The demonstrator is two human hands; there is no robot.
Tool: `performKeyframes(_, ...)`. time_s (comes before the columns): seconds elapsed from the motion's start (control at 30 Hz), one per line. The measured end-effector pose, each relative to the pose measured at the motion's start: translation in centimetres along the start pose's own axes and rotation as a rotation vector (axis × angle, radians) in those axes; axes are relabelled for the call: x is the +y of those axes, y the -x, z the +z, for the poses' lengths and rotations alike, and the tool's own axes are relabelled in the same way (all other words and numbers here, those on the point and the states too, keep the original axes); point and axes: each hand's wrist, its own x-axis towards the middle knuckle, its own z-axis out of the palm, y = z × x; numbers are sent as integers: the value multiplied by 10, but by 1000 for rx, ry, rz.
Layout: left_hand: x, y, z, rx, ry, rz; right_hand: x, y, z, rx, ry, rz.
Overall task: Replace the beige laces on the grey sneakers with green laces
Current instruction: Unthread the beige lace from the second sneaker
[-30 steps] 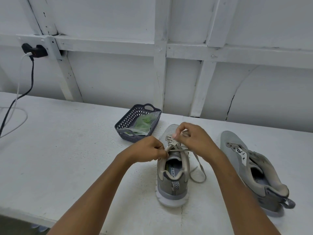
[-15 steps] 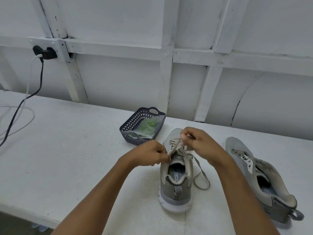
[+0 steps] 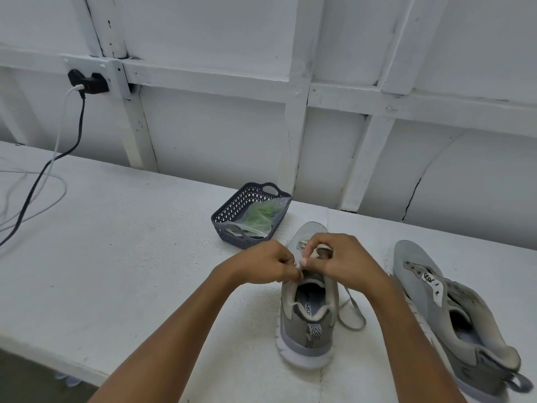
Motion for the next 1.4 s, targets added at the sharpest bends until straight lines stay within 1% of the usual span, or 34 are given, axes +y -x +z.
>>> performKeyframes(0.13,-3,2,-2,0,-35,-17,-6,-1,-8,-83,333,-1)
performKeyframes(0.2,-4,2,-2,-8,-49,-31,-9,-1,-11,-88,393,-5)
performKeyframes(0.27,-4,1,-2,-8,-39,-34,-7,-2,-11,-97,395,-18)
performKeyframes(0.33,-3,-1,-2,-5,-29,-24,-1,-2,-10,-110,369,-25)
performKeyframes(0.4,0,-1,-4,-9,-27,-3,5,0,-9,-103,271,-2)
performKeyframes(0.5,2,-3,-7,-12,-39,22,11,4,-14,-9,89,31)
performKeyframes(0.57,2,-4,-7,-20,-39,22,12,6,-22,42,35,47)
performKeyframes(0.63,3,-5,-6,-35,-32,26,13,8,-30,5,9,66)
performKeyframes(0.73,4,-6,-4,-25,-17,30,11,10,-30,-121,54,118)
performKeyframes(0.8,3,-6,-4,-22,-19,29,10,10,-26,-87,98,112)
performKeyframes(0.87,2,-6,-4,-26,-11,23,10,9,-24,-41,152,53)
performKeyframes(0.93,1,-5,-5,-33,7,20,11,11,-23,-50,214,5)
performKeyframes(1.0,1,-4,-5,-40,19,20,12,12,-24,-59,218,3)
performKeyframes(1.1,3,-4,-4,-35,13,14,17,15,-26,-89,113,11)
performKeyframes(1.2,5,-5,-2,-17,12,19,22,19,-25,-74,22,-33)
performKeyframes(1.3,6,-6,-1,12,-40,25,24,24,-27,6,-269,-46)
performKeyframes(1.33,6,-6,-1,19,-48,27,24,25,-29,36,-323,-34)
performKeyframes(1.4,6,-5,0,32,-66,44,29,27,-32,64,-243,18)
